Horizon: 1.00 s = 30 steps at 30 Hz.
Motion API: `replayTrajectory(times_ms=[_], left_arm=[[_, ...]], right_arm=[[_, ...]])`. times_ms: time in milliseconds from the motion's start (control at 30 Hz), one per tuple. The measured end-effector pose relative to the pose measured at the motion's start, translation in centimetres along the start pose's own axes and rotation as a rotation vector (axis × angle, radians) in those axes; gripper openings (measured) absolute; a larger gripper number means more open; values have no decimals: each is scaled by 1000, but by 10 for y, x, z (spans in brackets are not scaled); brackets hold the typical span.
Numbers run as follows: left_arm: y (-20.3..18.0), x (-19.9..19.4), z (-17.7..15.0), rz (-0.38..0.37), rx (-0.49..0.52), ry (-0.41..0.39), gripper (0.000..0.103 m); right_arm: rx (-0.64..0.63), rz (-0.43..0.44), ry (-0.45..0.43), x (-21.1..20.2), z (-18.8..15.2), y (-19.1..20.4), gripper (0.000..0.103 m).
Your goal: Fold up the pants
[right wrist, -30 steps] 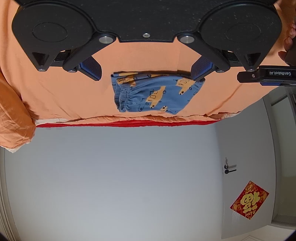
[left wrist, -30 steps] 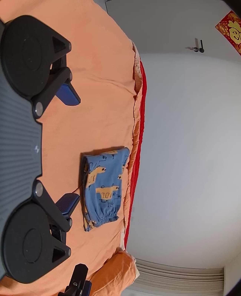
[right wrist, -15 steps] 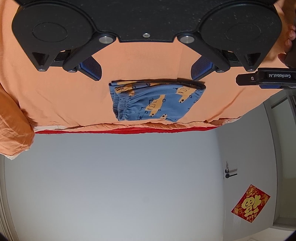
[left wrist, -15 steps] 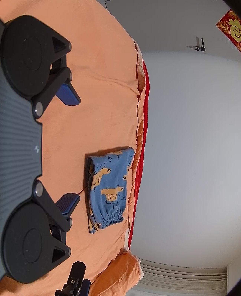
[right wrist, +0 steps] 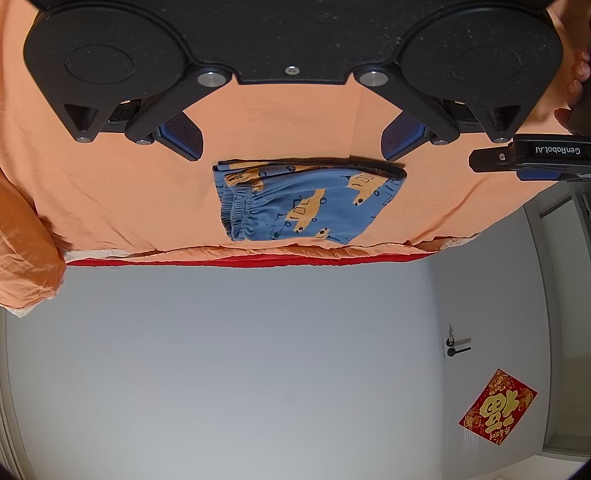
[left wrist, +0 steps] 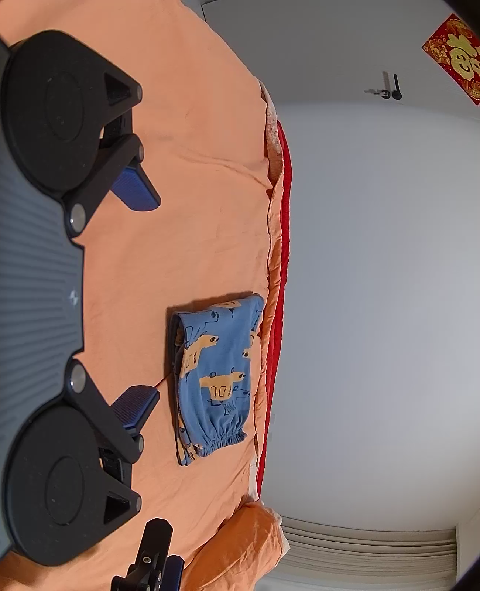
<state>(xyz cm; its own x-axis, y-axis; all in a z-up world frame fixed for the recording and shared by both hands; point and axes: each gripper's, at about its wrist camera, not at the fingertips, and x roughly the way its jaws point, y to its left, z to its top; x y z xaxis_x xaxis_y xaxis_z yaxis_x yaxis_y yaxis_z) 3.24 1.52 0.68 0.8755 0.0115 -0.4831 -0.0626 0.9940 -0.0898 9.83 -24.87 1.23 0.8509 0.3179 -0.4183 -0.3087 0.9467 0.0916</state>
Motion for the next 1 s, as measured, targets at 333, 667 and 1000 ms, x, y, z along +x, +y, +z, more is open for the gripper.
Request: replayTrajectory(times_ms=[333,667,1000], left_arm=[[1,0,-2,3,3,3,103],[1,0,-2,3,4,3,103],[1,0,-1,1,6,3,103]], right_arm=[[1,0,4,0,-1,0,102],[1,3,7,0,-1,0,102],[0,4,8,0,-2,0,102]])
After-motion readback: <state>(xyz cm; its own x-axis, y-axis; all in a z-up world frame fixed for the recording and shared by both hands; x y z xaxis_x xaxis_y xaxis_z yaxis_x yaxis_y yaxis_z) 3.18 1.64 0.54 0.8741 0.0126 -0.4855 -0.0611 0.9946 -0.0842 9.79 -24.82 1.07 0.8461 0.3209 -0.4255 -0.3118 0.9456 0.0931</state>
